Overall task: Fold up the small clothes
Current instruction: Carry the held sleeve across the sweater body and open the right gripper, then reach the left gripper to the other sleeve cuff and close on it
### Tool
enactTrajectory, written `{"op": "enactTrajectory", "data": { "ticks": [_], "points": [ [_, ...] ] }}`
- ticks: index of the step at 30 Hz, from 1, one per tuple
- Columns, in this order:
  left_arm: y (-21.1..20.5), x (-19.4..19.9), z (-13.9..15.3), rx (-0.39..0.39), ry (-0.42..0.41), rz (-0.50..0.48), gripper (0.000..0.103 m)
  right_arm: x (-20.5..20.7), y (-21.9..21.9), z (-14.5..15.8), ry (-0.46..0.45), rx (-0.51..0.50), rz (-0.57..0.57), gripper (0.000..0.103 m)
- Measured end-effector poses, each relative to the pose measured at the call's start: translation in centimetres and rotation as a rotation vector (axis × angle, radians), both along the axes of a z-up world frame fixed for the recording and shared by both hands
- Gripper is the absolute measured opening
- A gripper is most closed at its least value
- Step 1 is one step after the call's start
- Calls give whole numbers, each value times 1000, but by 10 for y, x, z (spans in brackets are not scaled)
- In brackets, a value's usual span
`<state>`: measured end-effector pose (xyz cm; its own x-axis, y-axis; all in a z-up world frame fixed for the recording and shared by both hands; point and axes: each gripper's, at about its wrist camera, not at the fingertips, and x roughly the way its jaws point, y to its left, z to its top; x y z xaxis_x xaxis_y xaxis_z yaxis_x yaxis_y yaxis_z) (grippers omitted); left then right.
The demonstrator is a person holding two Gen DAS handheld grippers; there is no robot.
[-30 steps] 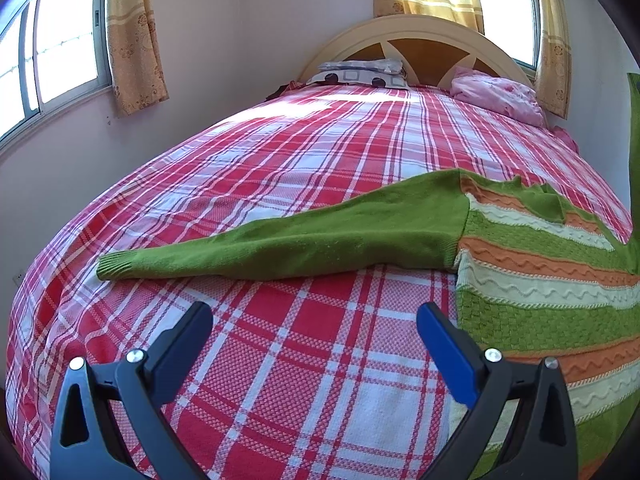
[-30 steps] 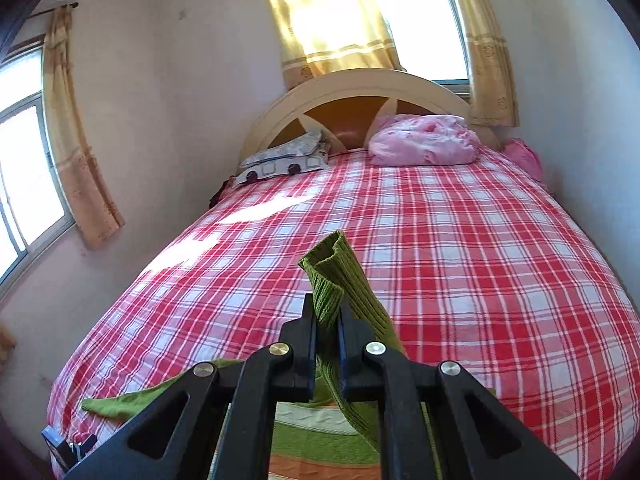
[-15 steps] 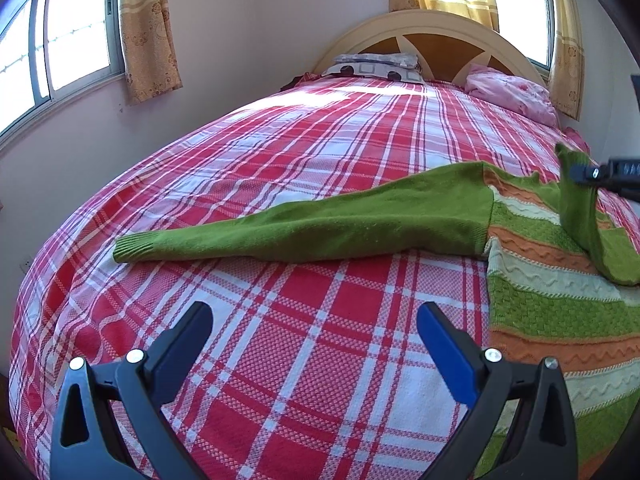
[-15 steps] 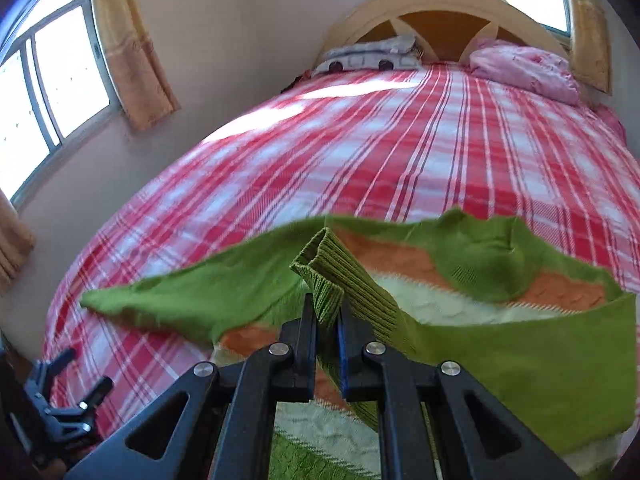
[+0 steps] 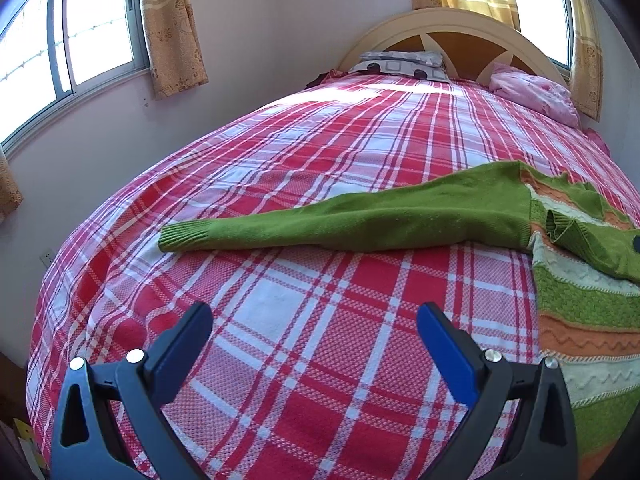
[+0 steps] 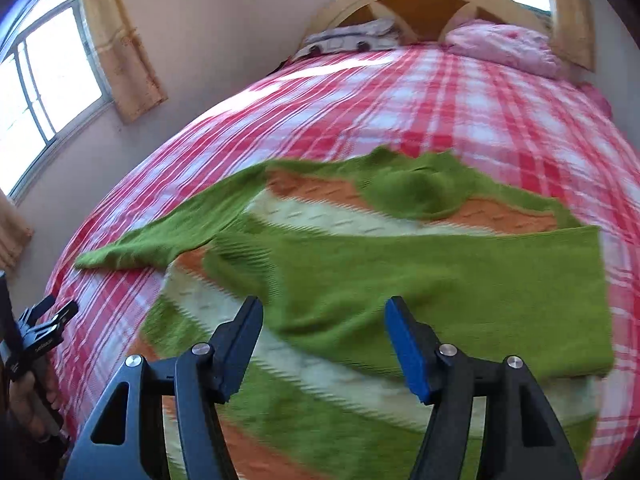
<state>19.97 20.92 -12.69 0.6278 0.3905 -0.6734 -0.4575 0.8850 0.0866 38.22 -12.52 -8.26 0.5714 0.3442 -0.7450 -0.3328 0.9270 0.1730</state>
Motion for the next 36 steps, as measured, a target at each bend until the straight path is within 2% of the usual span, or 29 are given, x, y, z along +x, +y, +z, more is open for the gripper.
{"op": "enactTrajectory", "data": {
  "ticks": [3,4,7,11,15,18,21,23,24,26,27,30,32,33,34,35,36],
  "points": [
    [4,-2,-5,-7,17,14,103,20,-42,-9,-9,-112,-196,64],
    [4,-2,-6,-13,23,16,103,24,-48,-16,5,-153,-220,64],
    [1,-4,-4,-6,25,11,103,19,-31,-45,99,-307,-172,64],
    [3,-8,3,36,17,13,103,-2,-20,-39,128,-233,-160,64],
    [22,-11,5,52,14,62,103,-7,30,-18,67,-159,-45,65],
    [37,-15,8,23,0,95,103,-4,84,-14,1,-176,32,65],
    [44,-23,11,-2,-21,119,103,0,134,-36,-20,-296,85,65],
    [48,-26,10,-14,-15,124,103,-11,159,-52,7,-326,187,65],
    [51,-28,9,-10,-10,129,103,-26,169,-52,-17,-317,244,65],
    [55,-33,10,7,-9,140,103,-51,178,-50,-20,-247,389,65],
    [59,-35,10,14,-10,148,103,-59,178,-47,-35,-235,413,65],
    [73,-38,6,18,3,180,103,-63,167,-39,-88,-220,381,65],
    [81,-37,2,13,11,199,103,-55,157,-30,-114,-156,348,65],
    [86,-37,1,16,10,213,103,-50,153,-30,-111,-125,328,65],
    [90,-36,0,16,9,225,103,-42,154,-38,-65,-126,317,65],
    [94,-35,0,13,8,235,103,-38,161,-48,-10,-145,328,65],
    [99,-34,0,2,7,243,103,-39,167,-57,-4,-175,345,67]
  ]
}}
